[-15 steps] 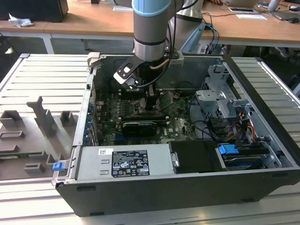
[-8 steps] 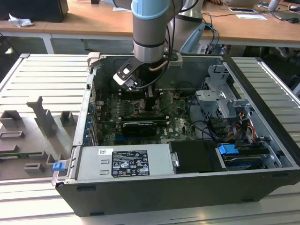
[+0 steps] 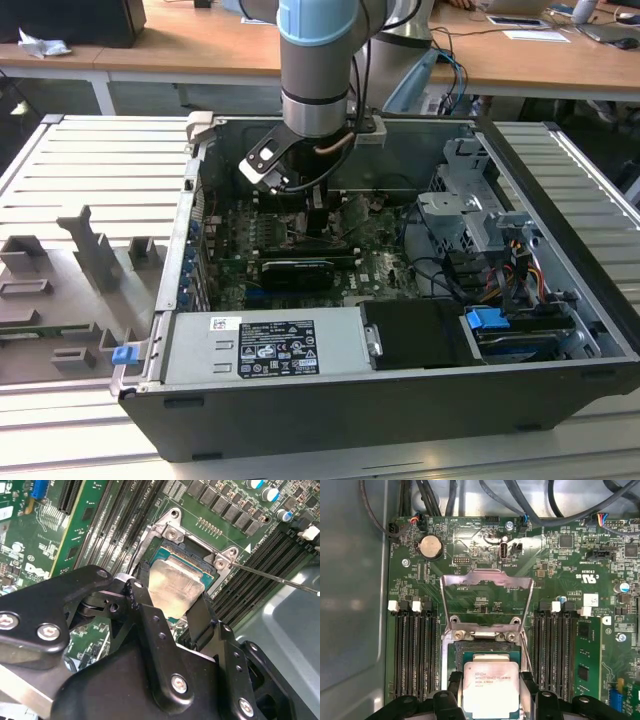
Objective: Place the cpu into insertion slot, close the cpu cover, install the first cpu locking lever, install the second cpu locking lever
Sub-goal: 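Place the cpu into insertion slot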
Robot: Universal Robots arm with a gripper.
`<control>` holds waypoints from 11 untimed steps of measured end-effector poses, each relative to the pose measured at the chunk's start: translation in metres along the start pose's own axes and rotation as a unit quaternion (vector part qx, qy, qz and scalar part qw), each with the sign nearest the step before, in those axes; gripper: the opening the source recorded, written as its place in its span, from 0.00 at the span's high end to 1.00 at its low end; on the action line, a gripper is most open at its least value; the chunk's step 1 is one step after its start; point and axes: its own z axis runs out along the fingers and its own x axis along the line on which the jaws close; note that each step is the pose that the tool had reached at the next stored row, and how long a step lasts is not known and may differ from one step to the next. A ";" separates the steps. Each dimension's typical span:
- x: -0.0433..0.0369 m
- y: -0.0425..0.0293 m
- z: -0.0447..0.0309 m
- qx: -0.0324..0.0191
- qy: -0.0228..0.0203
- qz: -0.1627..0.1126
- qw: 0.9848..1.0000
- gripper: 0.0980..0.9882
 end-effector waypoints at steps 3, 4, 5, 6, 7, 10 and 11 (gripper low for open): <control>0.0021 -0.0001 0.0036 0.000 0.000 0.003 1.000 0.51; 0.0024 -0.0002 0.0047 0.000 0.000 0.004 1.000 0.51; 0.0025 -0.0002 0.0062 0.000 0.000 0.004 1.000 0.51; 0.0024 -0.0002 0.0074 0.000 0.000 0.004 1.000 0.51; 0.0024 -0.0002 0.0085 0.000 0.000 0.005 1.000 0.51; 0.0024 -0.0002 0.0105 0.000 0.000 0.005 1.000 0.51; 0.0024 0.0000 0.0109 0.000 0.000 0.005 1.000 0.51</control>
